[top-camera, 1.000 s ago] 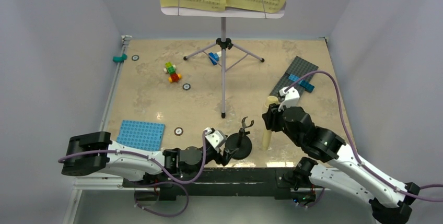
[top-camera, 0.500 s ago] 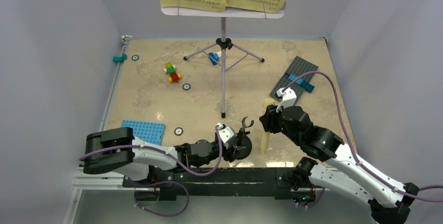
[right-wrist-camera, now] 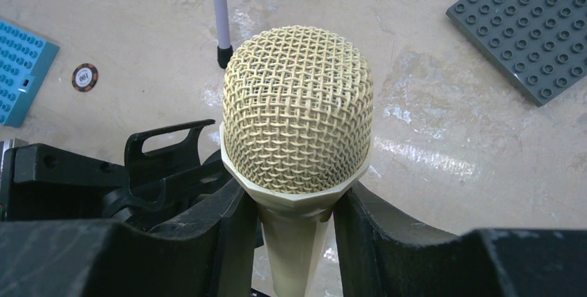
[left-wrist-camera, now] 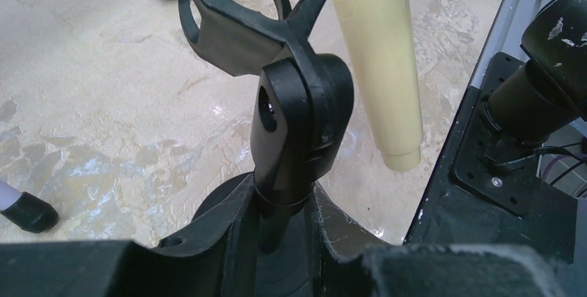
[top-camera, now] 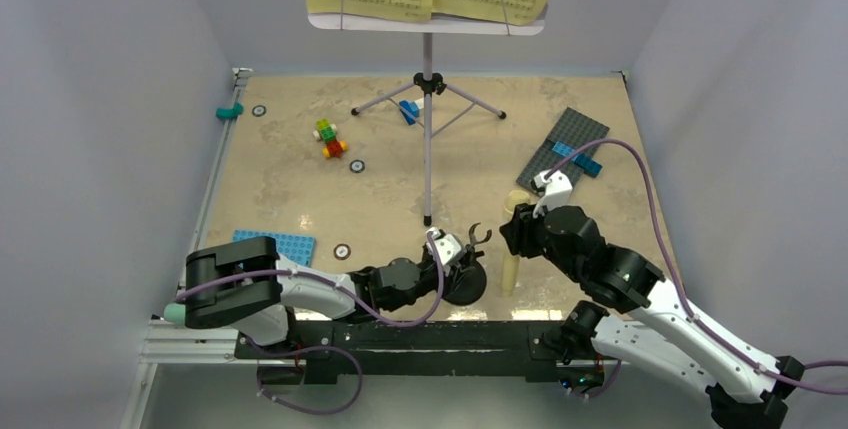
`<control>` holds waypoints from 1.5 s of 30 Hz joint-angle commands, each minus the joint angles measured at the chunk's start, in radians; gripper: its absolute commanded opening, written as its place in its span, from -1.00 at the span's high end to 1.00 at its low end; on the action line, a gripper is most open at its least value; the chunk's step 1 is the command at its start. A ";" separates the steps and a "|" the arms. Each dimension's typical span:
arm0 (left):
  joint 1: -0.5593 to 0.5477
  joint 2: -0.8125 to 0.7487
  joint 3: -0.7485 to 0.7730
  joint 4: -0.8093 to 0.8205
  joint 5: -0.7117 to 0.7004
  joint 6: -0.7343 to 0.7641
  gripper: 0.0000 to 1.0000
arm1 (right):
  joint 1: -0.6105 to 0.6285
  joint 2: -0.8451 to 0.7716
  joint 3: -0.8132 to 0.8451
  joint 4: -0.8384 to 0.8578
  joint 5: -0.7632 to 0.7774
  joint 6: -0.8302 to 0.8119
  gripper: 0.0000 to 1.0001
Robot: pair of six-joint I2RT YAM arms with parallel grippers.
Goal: Pack up the instrument practice props
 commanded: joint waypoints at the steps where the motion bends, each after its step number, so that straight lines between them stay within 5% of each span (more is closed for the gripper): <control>1: -0.001 0.024 0.056 0.024 0.009 0.005 1.00 | -0.005 -0.019 0.039 -0.029 -0.003 -0.010 1.00; 7: 0.010 0.017 0.087 0.060 -0.020 0.065 1.00 | -0.005 -0.069 0.127 -0.077 -0.105 -0.065 1.00; 14: 0.104 0.080 0.235 0.085 0.134 0.099 1.00 | -0.005 -0.165 0.217 -0.071 -0.322 -0.116 1.00; 26: 0.208 0.323 0.562 0.121 0.389 0.017 1.00 | -0.005 -0.217 0.390 -0.160 -0.345 -0.189 1.00; 39: 0.219 0.595 0.981 -0.061 0.558 -0.061 1.00 | -0.005 -0.289 0.371 -0.157 -0.402 -0.213 1.00; 45: 0.198 0.675 1.081 -0.188 0.585 0.019 1.00 | -0.005 -0.274 0.337 -0.135 -0.426 -0.210 1.00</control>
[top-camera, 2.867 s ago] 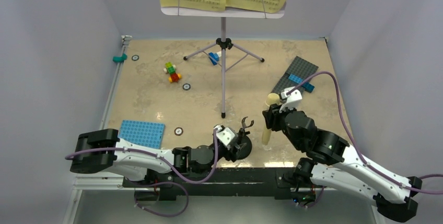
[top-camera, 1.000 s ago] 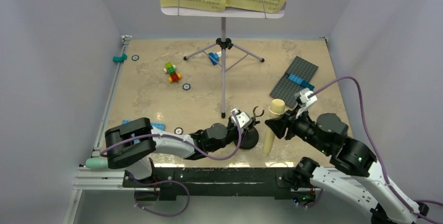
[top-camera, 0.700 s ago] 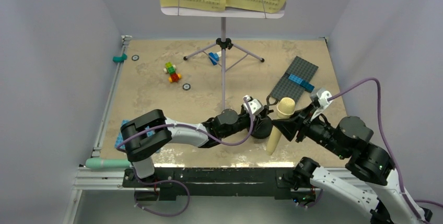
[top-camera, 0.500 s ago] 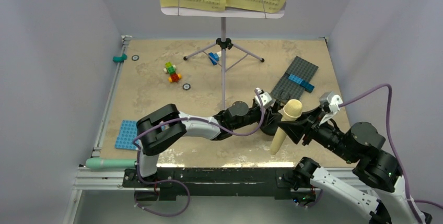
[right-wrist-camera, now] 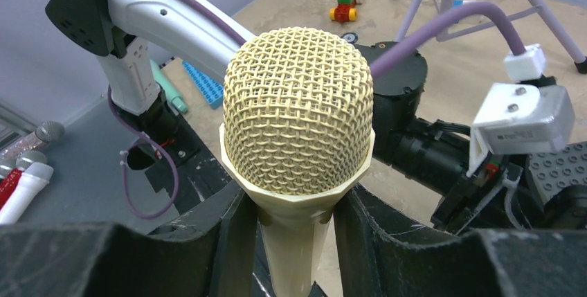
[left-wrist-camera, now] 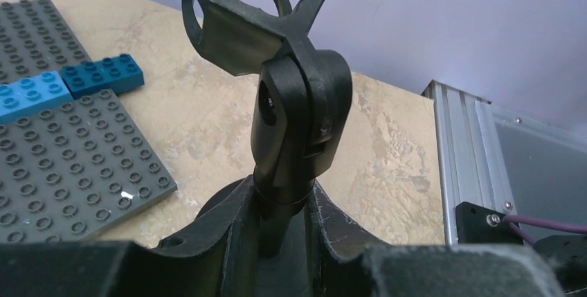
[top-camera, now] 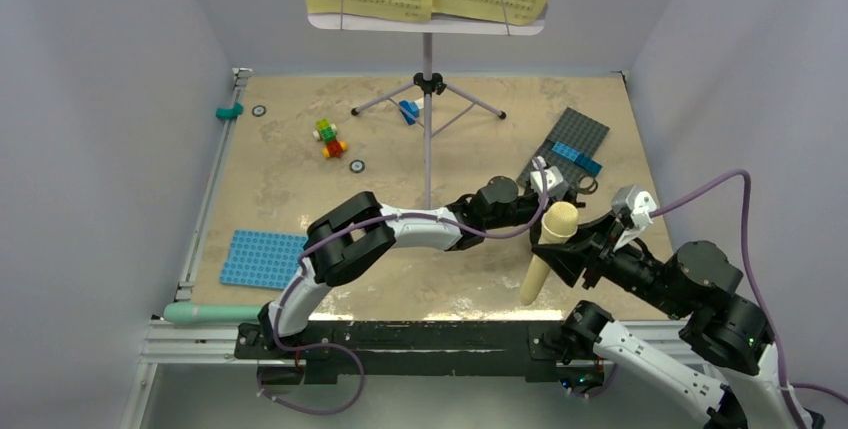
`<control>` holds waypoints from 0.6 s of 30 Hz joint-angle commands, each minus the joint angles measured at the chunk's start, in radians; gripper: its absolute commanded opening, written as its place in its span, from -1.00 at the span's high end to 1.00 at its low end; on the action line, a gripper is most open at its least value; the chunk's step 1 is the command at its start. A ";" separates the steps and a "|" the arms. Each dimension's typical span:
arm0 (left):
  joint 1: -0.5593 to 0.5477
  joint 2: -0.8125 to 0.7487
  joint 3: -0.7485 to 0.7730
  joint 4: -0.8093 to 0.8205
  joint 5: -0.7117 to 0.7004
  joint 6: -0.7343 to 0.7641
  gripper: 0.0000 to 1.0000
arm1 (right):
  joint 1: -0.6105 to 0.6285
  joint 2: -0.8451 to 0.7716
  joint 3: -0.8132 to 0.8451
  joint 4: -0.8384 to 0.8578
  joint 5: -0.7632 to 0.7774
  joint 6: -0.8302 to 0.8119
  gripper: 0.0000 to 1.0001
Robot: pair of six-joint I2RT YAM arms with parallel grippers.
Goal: Pack up the instrument practice props
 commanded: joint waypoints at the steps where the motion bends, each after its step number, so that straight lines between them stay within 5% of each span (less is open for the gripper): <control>1: -0.022 0.015 0.093 -0.011 0.045 0.069 1.00 | 0.002 0.002 -0.012 0.054 -0.034 -0.014 1.00; 12: -0.044 0.039 0.082 -0.068 -0.008 0.158 1.00 | 0.002 0.010 -0.030 0.051 -0.041 -0.006 1.00; 18: -0.044 -0.039 0.000 -0.025 -0.002 0.121 0.07 | 0.003 -0.001 -0.034 0.036 -0.024 0.000 1.00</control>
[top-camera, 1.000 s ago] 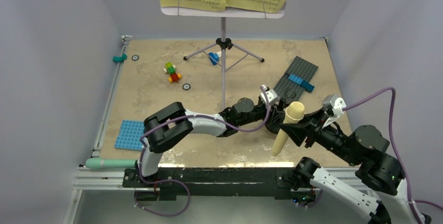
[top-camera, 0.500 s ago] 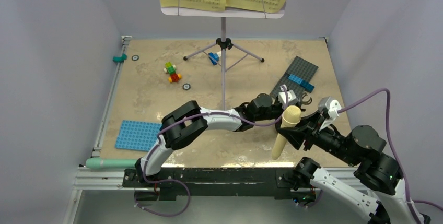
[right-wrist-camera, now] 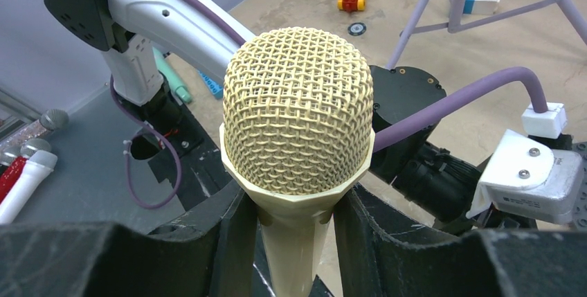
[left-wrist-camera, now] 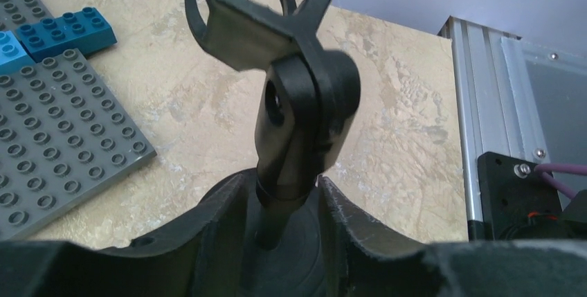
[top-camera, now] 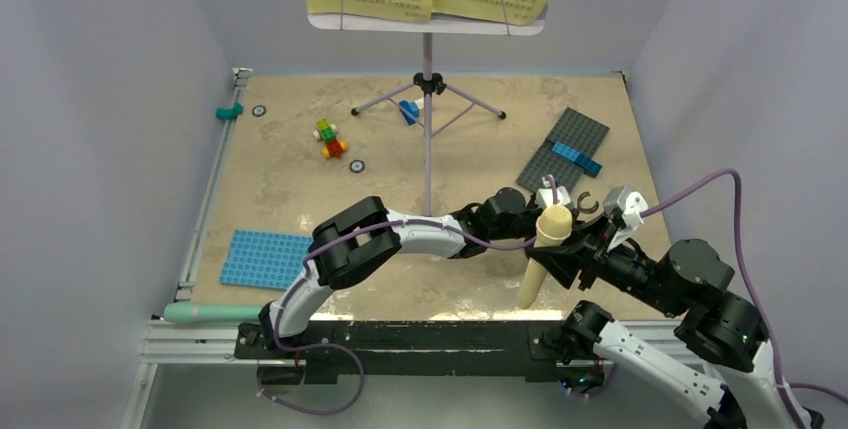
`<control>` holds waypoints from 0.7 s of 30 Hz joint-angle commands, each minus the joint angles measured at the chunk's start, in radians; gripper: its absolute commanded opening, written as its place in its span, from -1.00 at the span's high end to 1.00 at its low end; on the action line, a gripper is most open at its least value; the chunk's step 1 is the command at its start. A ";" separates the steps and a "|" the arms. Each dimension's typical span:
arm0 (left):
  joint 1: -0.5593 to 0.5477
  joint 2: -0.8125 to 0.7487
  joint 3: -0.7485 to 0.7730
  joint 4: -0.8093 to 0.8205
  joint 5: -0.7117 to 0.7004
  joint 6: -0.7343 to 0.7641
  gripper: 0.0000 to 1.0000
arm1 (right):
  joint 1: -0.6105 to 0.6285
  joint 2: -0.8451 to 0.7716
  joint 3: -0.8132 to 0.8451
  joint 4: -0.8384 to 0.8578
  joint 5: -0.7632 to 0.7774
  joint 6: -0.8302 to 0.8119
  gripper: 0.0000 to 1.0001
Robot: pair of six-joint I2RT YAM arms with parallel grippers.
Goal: Pack up the instrument practice props
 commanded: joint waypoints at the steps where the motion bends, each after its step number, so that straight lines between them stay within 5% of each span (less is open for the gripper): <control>1: -0.003 -0.102 -0.045 0.096 0.001 -0.009 0.01 | 0.002 -0.003 -0.004 0.031 0.011 0.002 1.00; 6: -0.004 -0.180 -0.108 0.131 -0.013 -0.034 -0.32 | 0.002 0.005 -0.005 0.042 -0.003 0.010 1.00; 9: -0.004 -0.241 -0.162 0.157 -0.017 -0.046 -0.94 | 0.002 0.011 -0.005 0.049 -0.018 0.011 1.00; 21: 0.092 -0.600 -0.549 0.184 -0.234 -0.139 -1.00 | 0.002 0.048 0.019 0.101 -0.083 0.054 1.00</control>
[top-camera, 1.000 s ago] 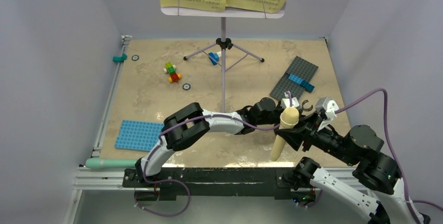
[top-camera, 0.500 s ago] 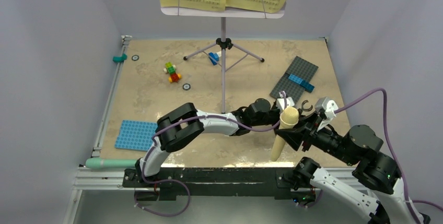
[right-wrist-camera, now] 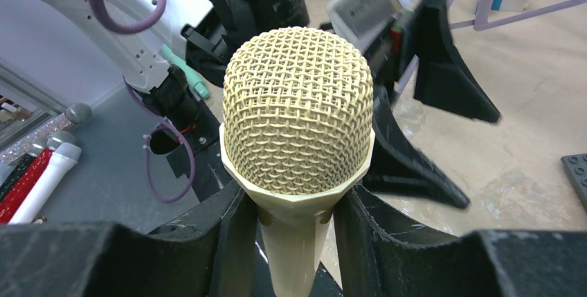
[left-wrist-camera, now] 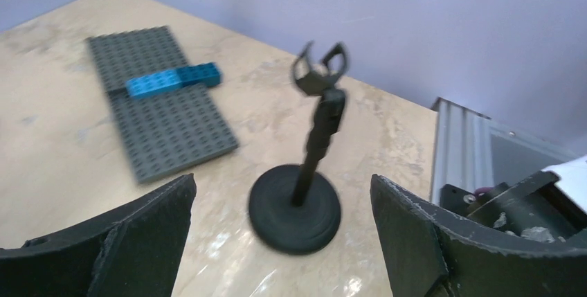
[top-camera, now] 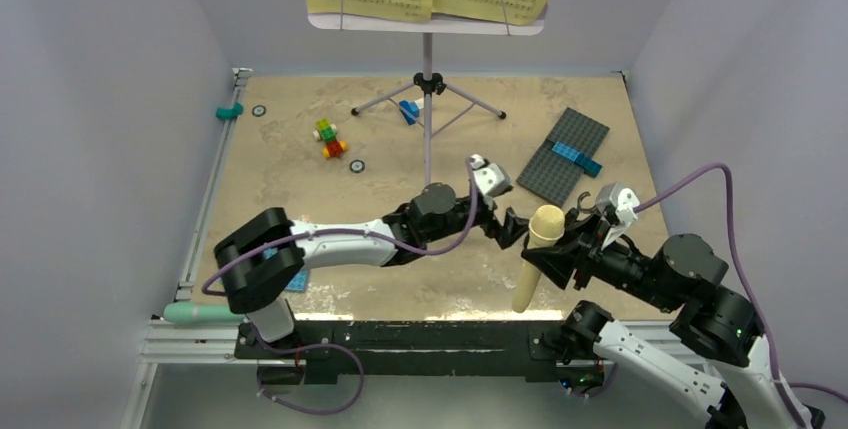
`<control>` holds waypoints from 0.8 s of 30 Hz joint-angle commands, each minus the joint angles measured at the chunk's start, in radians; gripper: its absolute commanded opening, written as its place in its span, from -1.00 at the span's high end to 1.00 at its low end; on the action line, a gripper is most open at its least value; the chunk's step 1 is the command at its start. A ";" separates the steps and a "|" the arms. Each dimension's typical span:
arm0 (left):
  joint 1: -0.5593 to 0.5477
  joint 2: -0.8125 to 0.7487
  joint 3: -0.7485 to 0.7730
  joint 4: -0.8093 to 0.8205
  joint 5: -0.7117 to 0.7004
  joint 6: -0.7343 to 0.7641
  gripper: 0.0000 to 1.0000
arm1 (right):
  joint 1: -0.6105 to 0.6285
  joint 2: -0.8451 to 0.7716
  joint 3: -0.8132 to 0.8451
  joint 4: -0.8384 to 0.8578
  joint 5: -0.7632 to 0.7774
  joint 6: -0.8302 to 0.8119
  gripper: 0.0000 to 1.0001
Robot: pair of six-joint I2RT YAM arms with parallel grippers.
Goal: Pack up the instrument practice props
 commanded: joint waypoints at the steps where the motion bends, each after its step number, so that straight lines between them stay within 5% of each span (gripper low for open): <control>1: 0.073 -0.176 -0.179 0.045 -0.156 -0.107 -1.00 | 0.002 0.032 0.022 0.085 -0.025 0.036 1.00; 7: 0.094 -0.548 -0.536 0.063 -0.267 -0.195 -0.97 | 0.002 0.074 -0.010 0.128 0.022 0.066 1.00; 14: 0.146 -0.959 -0.785 0.124 0.071 -0.389 -1.00 | 0.002 0.168 -0.021 0.200 -0.012 0.114 1.00; 18: 0.153 -0.987 -0.796 0.192 0.215 -0.452 -1.00 | 0.003 0.237 -0.049 0.279 -0.056 0.137 1.00; 24: 0.153 -0.792 -0.699 0.246 0.375 -0.483 -1.00 | 0.007 0.371 -0.083 0.470 -0.171 0.222 1.00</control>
